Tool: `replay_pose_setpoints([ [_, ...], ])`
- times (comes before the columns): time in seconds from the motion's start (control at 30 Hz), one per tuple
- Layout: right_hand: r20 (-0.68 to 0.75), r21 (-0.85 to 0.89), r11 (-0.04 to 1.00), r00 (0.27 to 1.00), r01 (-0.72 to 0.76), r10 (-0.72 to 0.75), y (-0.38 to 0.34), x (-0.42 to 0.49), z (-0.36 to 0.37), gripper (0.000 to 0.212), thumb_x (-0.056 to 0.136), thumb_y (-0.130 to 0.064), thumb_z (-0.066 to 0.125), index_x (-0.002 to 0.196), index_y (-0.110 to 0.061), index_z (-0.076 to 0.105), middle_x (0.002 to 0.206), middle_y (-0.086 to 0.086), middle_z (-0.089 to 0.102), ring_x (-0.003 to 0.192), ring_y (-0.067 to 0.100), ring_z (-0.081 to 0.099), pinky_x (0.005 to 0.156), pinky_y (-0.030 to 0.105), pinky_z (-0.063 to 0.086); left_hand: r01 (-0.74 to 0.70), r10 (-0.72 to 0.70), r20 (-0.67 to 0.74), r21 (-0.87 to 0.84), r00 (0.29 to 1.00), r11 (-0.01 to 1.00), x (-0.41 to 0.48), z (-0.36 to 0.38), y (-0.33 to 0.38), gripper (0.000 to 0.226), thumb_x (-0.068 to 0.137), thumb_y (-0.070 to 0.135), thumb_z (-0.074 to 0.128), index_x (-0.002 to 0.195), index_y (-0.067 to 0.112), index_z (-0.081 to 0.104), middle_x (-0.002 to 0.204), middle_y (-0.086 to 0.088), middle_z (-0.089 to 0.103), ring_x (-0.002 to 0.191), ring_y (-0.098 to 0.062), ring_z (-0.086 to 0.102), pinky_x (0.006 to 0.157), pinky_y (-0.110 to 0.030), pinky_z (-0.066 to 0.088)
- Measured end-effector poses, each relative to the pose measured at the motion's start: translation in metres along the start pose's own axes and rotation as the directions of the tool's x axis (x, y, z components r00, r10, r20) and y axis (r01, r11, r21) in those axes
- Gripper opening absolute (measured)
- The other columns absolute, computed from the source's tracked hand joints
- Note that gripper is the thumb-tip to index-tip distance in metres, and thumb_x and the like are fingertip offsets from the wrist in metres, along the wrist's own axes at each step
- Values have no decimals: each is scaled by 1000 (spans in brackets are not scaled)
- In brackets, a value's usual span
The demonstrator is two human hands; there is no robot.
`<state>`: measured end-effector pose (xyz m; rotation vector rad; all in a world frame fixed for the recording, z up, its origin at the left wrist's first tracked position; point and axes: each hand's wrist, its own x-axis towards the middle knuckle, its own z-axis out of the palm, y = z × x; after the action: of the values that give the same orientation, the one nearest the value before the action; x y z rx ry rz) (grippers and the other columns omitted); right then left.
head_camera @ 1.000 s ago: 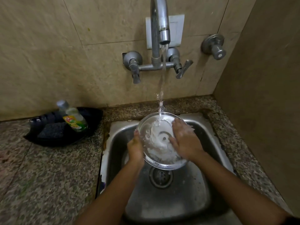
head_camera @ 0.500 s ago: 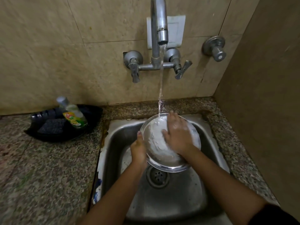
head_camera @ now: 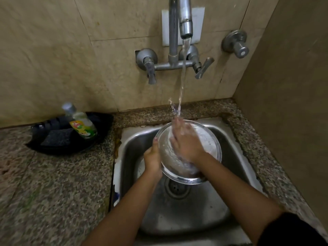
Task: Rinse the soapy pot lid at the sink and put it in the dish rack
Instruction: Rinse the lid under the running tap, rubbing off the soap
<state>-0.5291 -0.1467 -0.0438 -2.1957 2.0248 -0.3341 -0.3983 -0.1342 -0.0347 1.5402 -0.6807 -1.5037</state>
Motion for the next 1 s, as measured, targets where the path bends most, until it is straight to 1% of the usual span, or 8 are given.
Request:
replay_pose_setpoints([
  [0.17,161,86,938,924,337,-347,-14,-54,-2,60,101,-39,25,153,-20,4,162,-2,0,148,10,-3,118,30,-2,33,-33,-40,-9,999,999,12,-10,3,50,92,50,49,95,6,72,90,-14,74,82,-27,70,79,-35,57],
  [0.3,64,-141,990,997,-21,31,46,-58,3,68,93,-52,20,152,-17,15,162,4,5,149,19,-1,121,41,8,-11,12,-60,18,998,1000,9,-9,3,47,95,46,45,97,6,70,94,-11,71,78,-19,66,70,-28,53],
  [0.4,-47,-28,969,969,-245,244,37,-13,2,75,94,-53,30,152,-10,10,161,11,10,149,24,6,120,39,7,11,-11,-55,0,998,1000,-2,0,-3,43,95,46,45,90,11,71,90,-10,73,78,-20,68,71,-29,55],
  [0.5,34,13,1000,999,23,-23,-4,2,4,69,96,-49,23,152,-13,3,162,8,3,149,20,-3,121,46,4,14,-15,-59,-21,998,1000,-9,9,-5,44,96,46,45,80,13,70,82,-10,73,74,-21,69,70,-30,55],
  [0.63,168,108,934,920,340,-354,1,-54,-6,61,99,-47,22,153,-26,2,161,-7,-1,148,8,-7,118,34,-2,3,-14,-116,-94,993,996,-5,5,-1,42,92,48,51,82,12,70,86,-13,74,82,-27,71,80,-37,57],
  [0.87,-64,-111,979,984,-173,166,54,-22,-3,77,93,-57,26,151,-10,9,161,10,12,149,24,7,118,40,5,-13,5,-134,-66,991,998,-13,3,-7,43,93,46,49,89,9,72,95,-16,74,87,-28,70,84,-40,56],
  [0.93,-76,-19,991,989,-131,130,32,0,1,74,95,-53,25,152,-9,7,160,11,8,148,25,1,120,43,5,-17,8,-113,-78,994,997,-16,9,-7,43,94,45,48,87,11,72,92,-14,74,86,-27,71,84,-39,56],
  [1.0,-18,73,990,993,118,-117,5,7,1,67,96,-48,21,152,-15,6,160,7,4,147,22,-5,120,46,4,-19,10,-105,-81,994,997,-14,10,-6,45,93,47,50,87,9,74,89,-14,75,85,-28,72,84,-40,57],
])
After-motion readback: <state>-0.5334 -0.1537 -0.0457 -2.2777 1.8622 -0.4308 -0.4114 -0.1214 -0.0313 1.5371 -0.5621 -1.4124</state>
